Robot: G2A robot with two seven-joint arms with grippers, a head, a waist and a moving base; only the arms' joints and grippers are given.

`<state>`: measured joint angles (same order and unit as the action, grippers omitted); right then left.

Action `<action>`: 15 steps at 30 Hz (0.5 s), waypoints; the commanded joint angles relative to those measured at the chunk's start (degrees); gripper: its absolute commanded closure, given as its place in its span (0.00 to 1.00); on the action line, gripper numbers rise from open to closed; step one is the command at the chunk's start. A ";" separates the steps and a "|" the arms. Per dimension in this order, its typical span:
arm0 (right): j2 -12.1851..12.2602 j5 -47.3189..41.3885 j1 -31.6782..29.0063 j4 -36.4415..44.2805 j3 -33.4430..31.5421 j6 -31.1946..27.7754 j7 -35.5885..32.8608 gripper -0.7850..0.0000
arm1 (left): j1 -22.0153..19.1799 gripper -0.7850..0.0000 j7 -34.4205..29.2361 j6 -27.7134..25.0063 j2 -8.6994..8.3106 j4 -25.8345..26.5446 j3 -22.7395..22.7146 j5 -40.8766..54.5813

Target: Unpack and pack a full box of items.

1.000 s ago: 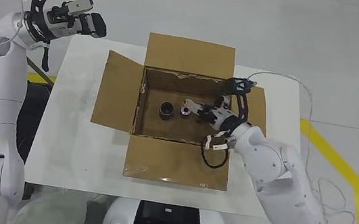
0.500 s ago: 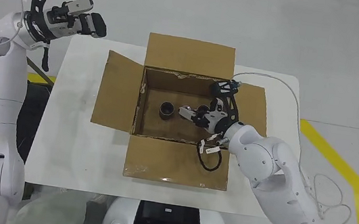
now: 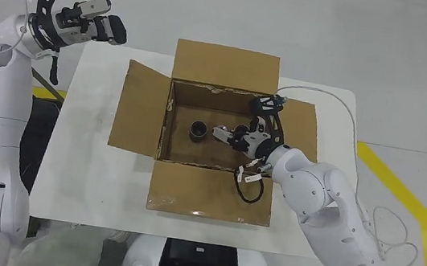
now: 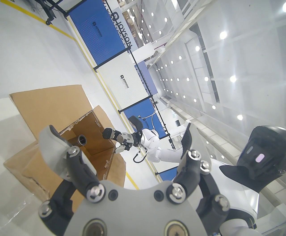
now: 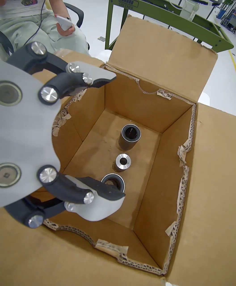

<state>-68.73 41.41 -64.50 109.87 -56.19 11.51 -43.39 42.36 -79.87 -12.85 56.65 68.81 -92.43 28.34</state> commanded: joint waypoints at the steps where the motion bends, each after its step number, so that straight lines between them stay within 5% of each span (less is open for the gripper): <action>1: 0.04 1.96 0.47 -0.50 0.63 -1.41 -1.12 0.00 | 0.00 0.00 0.00 0.00 0.00 0.00 0.00 0.00; 15: -0.76 11.37 11.09 -8.16 6.53 -12.64 -15.74 0.00 | 0.00 0.00 0.00 0.00 0.00 0.00 0.00 0.00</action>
<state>-69.40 52.88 -54.20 102.45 -49.97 -0.05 -58.38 42.36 -79.87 -12.85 56.65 68.81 -92.43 28.34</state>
